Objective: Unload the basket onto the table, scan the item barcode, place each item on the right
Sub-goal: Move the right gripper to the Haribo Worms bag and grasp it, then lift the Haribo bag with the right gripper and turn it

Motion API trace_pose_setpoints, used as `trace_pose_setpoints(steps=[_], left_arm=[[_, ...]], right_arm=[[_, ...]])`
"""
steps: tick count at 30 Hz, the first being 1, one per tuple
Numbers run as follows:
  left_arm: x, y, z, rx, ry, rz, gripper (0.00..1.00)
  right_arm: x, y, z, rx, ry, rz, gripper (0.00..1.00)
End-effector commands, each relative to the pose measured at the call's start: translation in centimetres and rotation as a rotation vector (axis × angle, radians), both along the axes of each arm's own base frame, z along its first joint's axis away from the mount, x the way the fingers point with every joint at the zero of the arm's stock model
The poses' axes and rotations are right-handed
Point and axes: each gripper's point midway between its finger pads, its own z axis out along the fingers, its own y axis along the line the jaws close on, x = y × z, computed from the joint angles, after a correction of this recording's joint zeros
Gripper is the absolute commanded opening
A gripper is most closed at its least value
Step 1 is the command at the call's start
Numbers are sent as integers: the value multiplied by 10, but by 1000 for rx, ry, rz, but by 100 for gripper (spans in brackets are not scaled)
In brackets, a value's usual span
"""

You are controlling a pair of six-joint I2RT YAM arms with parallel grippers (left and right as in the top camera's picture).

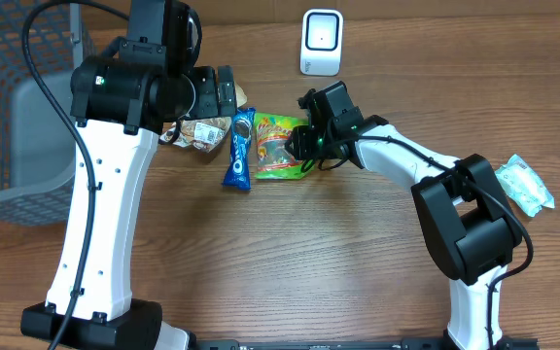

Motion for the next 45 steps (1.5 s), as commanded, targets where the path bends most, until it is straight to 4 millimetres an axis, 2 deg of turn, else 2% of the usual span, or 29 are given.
trace_pose_setpoints(steps=[1, 2, 4, 8, 12, 15, 18, 19, 22, 23, 27, 30, 33, 35, 42, 45], left_arm=[[2, -1, -2, -7, 5, 7, 100], [2, -1, -2, -7, 4, 7, 100], [2, -1, -2, -7, 5, 7, 100], [2, -1, -2, -7, 5, 7, 100], [2, -1, -2, -7, 4, 7, 100], [2, -1, -2, -7, 5, 7, 100], [2, -1, -2, -7, 5, 7, 100], [2, -1, -2, -7, 5, 7, 99], [2, -1, -2, -7, 5, 7, 100], [2, -1, -2, -7, 5, 7, 100], [2, -1, -2, -7, 5, 7, 99], [2, -1, -2, -7, 5, 7, 100], [2, -1, -2, -7, 5, 7, 100], [2, -1, -2, -7, 5, 7, 100], [2, -1, -2, -7, 5, 7, 100], [2, -1, -2, -7, 5, 7, 100]], right_arm=[[-1, 2, -5, 69, 168, -205, 10], [-3, 2, -6, 77, 197, -231, 4], [-7, 5, -3, 120, 253, -242, 4], [-18, 16, 16, 262, 384, -219, 4], [-21, 14, 32, 343, 441, -190, 4], [-23, 3, 30, 305, 429, -182, 4], [-32, -16, 13, 197, 457, -221, 4], [-37, -24, 5, 146, 466, -234, 6], [-51, -38, -5, 48, 472, -198, 28], [-55, -40, -5, 33, 469, -171, 34], [-62, -52, 1, -57, 436, -98, 49], [-49, -63, 16, -151, 341, -58, 57], [-26, -69, 31, -238, 192, -3, 69], [-13, -68, 40, -274, 78, 106, 74], [-5, -67, 44, -376, -159, 472, 81], [8, -64, 48, -396, -243, 504, 94]])
